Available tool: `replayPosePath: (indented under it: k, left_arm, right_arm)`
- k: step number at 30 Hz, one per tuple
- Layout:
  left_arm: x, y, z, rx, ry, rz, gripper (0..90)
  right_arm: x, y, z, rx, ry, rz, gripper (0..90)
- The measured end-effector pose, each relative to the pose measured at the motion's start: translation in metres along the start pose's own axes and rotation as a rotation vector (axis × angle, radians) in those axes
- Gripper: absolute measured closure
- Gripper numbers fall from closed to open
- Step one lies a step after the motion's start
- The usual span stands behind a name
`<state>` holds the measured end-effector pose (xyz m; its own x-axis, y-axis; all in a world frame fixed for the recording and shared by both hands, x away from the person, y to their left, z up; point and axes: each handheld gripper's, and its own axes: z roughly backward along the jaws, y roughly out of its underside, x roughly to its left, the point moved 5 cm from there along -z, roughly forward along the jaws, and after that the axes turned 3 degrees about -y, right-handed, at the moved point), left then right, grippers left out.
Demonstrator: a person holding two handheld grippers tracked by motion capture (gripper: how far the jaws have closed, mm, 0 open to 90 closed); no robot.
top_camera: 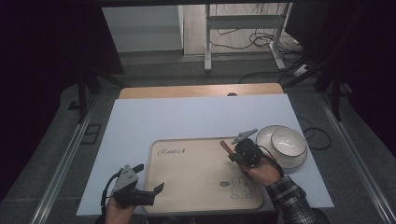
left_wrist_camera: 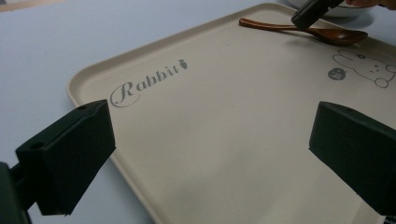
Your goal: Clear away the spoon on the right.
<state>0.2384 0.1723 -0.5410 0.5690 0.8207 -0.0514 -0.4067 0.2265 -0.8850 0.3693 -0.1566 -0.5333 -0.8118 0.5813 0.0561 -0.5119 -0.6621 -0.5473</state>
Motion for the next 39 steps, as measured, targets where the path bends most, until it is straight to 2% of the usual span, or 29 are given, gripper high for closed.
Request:
replayPosePath:
  k: [8,15,22,26,39]
  left_arm:
    - [0.0,0.0,0.0,-0.001,-0.001,0.0,0.1]
    - [0.0,0.0,0.0,0.0,0.001,-0.001,0.1]
    - [0.0,0.0,0.0,0.001,-0.001,-0.001,0.2]
    - [-0.001,0.0,0.0,0.001,-0.002,-0.001,0.2]
    - [-0.001,0.0,0.0,0.002,-0.005,-0.003,0.2]
  right_arm:
    - [-0.004,0.005,-0.007,0.029,-0.002,-0.02,90.0]
    - [-0.011,0.007,-0.011,0.03,0.009,-0.054,90.0]
    - [-0.019,0.009,-0.009,0.027,0.014,-0.092,90.0]
    - [-0.023,0.011,-0.006,0.031,0.036,-0.109,90.0]
    - [-0.031,0.016,-0.002,0.036,0.075,-0.136,90.0]
